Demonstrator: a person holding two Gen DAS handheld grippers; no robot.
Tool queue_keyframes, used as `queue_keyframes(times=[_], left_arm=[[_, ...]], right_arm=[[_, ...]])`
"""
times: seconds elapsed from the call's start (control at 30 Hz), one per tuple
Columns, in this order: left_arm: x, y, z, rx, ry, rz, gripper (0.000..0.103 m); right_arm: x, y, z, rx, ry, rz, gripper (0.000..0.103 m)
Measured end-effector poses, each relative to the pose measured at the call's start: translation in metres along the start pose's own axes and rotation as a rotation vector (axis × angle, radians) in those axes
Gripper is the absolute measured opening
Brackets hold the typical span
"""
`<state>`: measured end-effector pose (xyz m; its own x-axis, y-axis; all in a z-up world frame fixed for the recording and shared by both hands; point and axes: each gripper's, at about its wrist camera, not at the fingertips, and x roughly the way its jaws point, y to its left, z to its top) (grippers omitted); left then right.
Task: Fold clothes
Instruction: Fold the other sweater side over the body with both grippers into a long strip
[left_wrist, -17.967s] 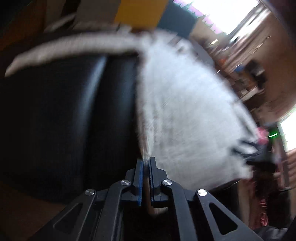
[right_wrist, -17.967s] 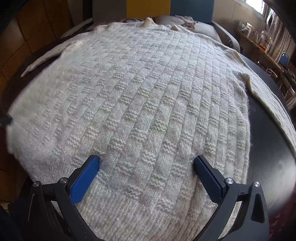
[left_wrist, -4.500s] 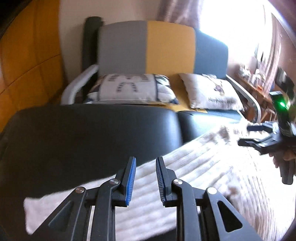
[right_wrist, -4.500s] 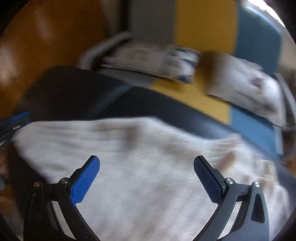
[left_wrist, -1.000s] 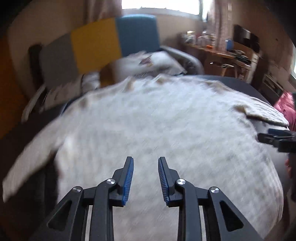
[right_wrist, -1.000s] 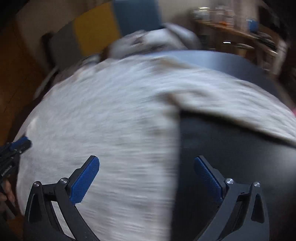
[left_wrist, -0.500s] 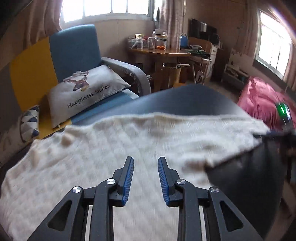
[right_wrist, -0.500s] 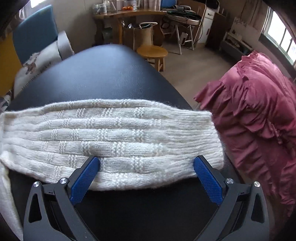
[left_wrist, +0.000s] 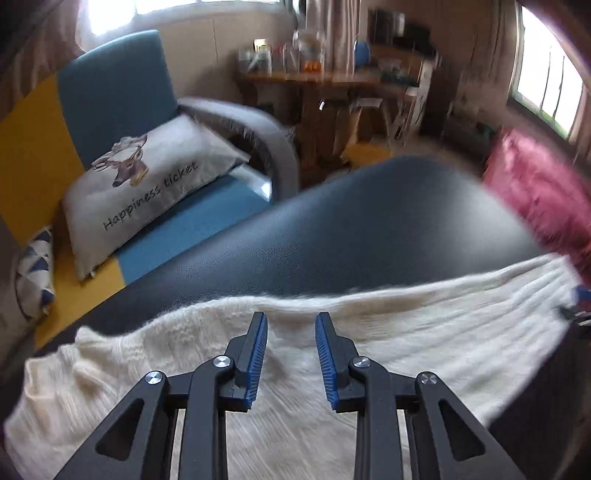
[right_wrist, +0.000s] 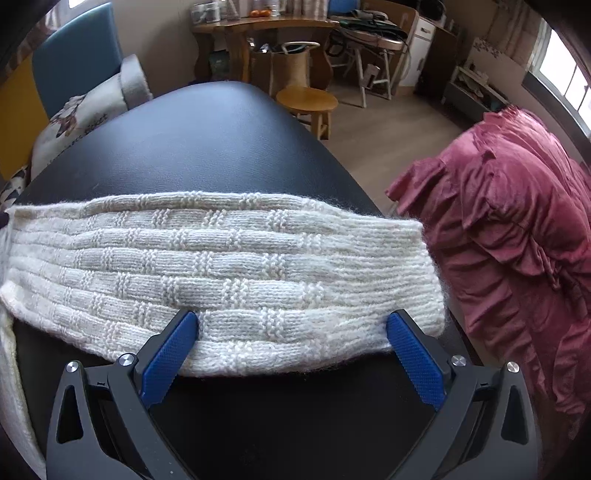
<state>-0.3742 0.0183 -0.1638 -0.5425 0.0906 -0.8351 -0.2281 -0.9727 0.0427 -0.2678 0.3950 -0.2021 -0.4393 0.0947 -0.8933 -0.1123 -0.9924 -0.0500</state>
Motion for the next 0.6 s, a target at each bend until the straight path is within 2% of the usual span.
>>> queue_keyframes(times=[0.13, 0.23, 0.33, 0.43, 0.5, 0.6], left_arm=[[0.002, 0.0, -0.003, -0.01, -0.017, -0.001, 0.027], [-0.013, 0.005, -0.005, -0.049, -0.06, -0.052, 0.027], [-0.025, -0.005, -0.001, -0.013, -0.104, -0.112, 0.027], [-0.02, -0.028, 0.002, 0.072, -0.079, -0.097, 0.027], [-0.012, -0.035, 0.004, 0.081, -0.058, -0.077, 0.026], [-0.001, -0.039, 0.008, 0.062, -0.033, -0.075, 0.026]], right_arm=[[-0.001, -0.002, -0.005, 0.026, -0.014, -0.011, 0.103], [-0.002, 0.0, 0.0, 0.019, -0.017, -0.022, 0.103], [-0.019, 0.021, 0.008, -0.042, -0.1, -0.064, 0.103], [-0.025, 0.056, 0.024, -0.087, -0.128, 0.078, 0.103], [-0.02, 0.078, 0.034, -0.122, -0.124, 0.089, 0.103], [-0.003, 0.093, 0.046, -0.108, -0.091, -0.022, 0.103]])
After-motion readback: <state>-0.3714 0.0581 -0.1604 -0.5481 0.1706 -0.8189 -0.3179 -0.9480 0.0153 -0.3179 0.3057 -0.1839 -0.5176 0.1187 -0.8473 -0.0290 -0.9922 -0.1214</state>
